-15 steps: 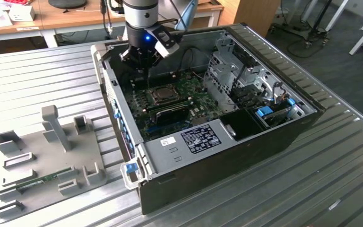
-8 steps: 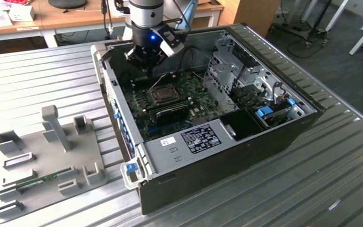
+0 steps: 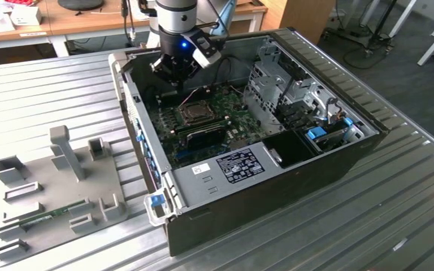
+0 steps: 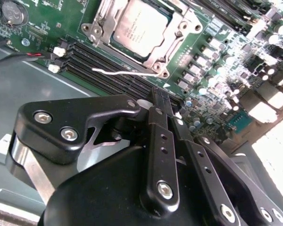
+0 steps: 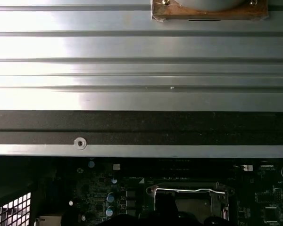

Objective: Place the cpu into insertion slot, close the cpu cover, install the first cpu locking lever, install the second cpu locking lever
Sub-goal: 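Install the first cpu locking lever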

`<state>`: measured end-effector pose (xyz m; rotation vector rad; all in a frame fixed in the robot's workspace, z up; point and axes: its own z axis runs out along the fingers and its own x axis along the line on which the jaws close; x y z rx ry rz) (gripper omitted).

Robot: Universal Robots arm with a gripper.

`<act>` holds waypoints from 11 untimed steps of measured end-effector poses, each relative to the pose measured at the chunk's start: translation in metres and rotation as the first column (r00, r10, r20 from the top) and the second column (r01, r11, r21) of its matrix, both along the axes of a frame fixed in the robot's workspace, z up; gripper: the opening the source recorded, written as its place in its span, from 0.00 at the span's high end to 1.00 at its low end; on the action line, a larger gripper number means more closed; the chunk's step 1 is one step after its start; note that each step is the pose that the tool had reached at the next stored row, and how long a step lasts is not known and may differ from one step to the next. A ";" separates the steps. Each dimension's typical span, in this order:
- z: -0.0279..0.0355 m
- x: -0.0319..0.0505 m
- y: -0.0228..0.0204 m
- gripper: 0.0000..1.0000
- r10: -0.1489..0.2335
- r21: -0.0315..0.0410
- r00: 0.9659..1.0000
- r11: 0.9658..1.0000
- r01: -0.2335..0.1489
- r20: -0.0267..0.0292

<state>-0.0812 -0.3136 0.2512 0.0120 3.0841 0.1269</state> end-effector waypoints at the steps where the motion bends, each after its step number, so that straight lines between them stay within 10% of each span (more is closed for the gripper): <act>1: -0.0002 0.0007 0.0000 0.90 0.000 0.000 1.000 1.000 0.000 0.000; 11: -0.0010 0.0033 0.0001 0.90 0.000 0.000 1.000 1.000 0.000 0.000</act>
